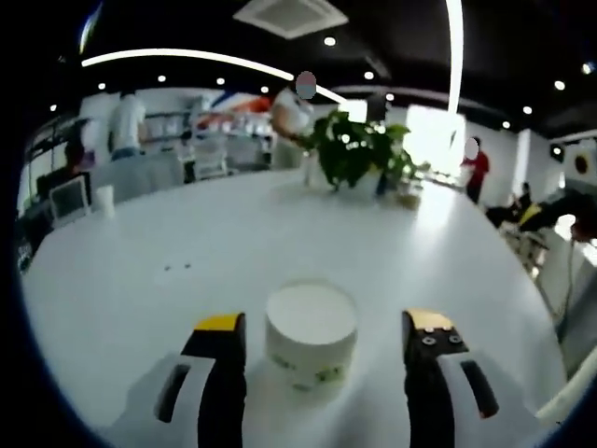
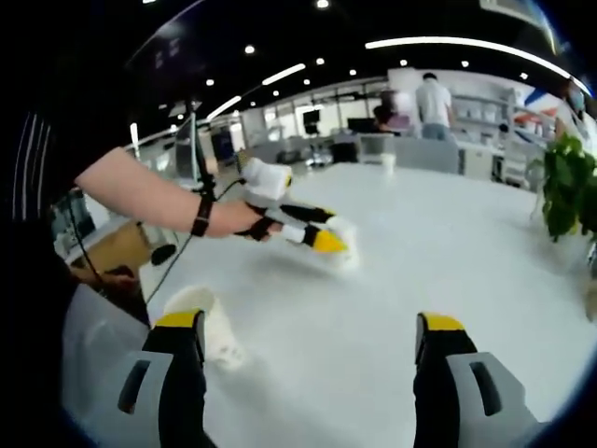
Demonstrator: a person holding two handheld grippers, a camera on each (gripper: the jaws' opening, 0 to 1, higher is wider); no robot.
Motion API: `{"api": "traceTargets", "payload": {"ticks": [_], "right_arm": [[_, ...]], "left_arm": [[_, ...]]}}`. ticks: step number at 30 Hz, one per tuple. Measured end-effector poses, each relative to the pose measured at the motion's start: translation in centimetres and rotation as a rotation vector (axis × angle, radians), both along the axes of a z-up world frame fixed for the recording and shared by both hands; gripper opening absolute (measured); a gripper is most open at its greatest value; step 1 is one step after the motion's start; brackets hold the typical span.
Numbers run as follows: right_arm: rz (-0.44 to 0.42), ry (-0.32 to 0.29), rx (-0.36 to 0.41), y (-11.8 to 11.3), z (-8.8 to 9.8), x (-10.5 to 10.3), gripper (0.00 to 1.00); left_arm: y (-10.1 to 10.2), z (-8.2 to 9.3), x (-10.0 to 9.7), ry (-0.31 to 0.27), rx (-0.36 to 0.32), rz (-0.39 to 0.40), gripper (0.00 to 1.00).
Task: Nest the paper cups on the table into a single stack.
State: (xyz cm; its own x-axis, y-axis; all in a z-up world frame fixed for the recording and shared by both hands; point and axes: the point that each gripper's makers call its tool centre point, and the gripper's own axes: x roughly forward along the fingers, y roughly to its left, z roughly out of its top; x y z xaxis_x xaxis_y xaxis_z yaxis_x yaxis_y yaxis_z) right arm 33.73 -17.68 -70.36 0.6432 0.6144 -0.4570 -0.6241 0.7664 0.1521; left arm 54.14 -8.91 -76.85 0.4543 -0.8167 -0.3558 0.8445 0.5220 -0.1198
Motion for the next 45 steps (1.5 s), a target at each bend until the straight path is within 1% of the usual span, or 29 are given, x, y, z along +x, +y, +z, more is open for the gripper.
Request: {"api": "traceTargets", "payload": {"ticks": [2,6,7,8,9,12,14,19,22,26,33,34,35,37,42,43,45], "right_arm": [[-0.005,0.005,0.001,-0.2,-0.3,-0.3,0.91],[-0.011,0.015,0.001,-0.3,-1.0,-0.6,0.91],[-0.012,0.015,0.001,-0.3,-1.1,-0.7,0.91],[-0.012,0.018,0.001,-0.3,-1.2,-0.8,0.91],[-0.013,0.019,0.005,-0.2,-1.3,-0.8,0.91],[-0.011,0.016,0.004,-0.1,-1.4,-0.7,0.91],[-0.013,0.014,0.004,-0.1,-1.5,-0.6,0.91],[-0.014,0.015,0.004,0.0,-1.7,-0.4,0.91],[-0.013,0.014,0.002,0.2,-1.8,-0.4,0.91],[-0.013,0.007,0.006,0.3,-1.4,-0.3,0.91],[-0.012,-0.016,0.027,0.9,-0.3,0.5,0.91],[-0.019,-0.018,0.046,1.0,0.2,0.8,0.91],[-0.022,-0.020,0.054,1.1,0.3,0.8,0.91],[-0.027,-0.041,0.074,1.3,1.0,1.2,0.91],[-0.008,-0.041,0.089,2.3,1.3,1.6,0.91],[-0.002,-0.040,0.097,2.7,1.4,1.6,0.91],[0.010,-0.047,0.095,3.4,1.6,1.8,0.91]], "left_arm": [[-0.3,-0.4,-0.3,0.003,0.001,-0.009,0.63],[-0.7,-1.4,-1.1,0.030,-0.005,-0.031,0.47],[-0.9,-1.3,-1.4,0.019,-0.012,-0.046,0.43],[-0.9,-1.6,-1.4,0.027,-0.008,-0.055,0.40],[-1.0,-1.8,-1.4,0.045,-0.018,-0.046,0.41],[-1.1,-2.1,-1.3,0.035,-0.017,-0.054,0.40],[-1.2,-2.1,-1.2,0.051,-0.028,-0.048,0.40],[-1.3,-2.1,-1.2,0.059,-0.036,-0.059,0.39],[-1.1,-1.7,-1.2,0.069,-0.053,-0.060,0.39],[-0.7,-1.0,-1.0,0.054,-0.052,-0.060,0.39],[0.1,1.7,-1.1,0.044,-0.075,-0.056,0.38],[0.2,2.3,-1.2,0.042,-0.080,-0.061,0.38],[0.3,2.5,-1.2,0.042,-0.079,-0.059,0.38],[0.4,3.6,-1.3,0.024,-0.085,-0.062,0.38],[0.7,6.4,-2.1,-0.002,-0.099,-0.078,0.38],[0.7,7.2,-2.4,-0.008,-0.110,-0.083,0.38],[0.9,8.2,-2.7,-0.021,-0.111,-0.093,0.38]]}}
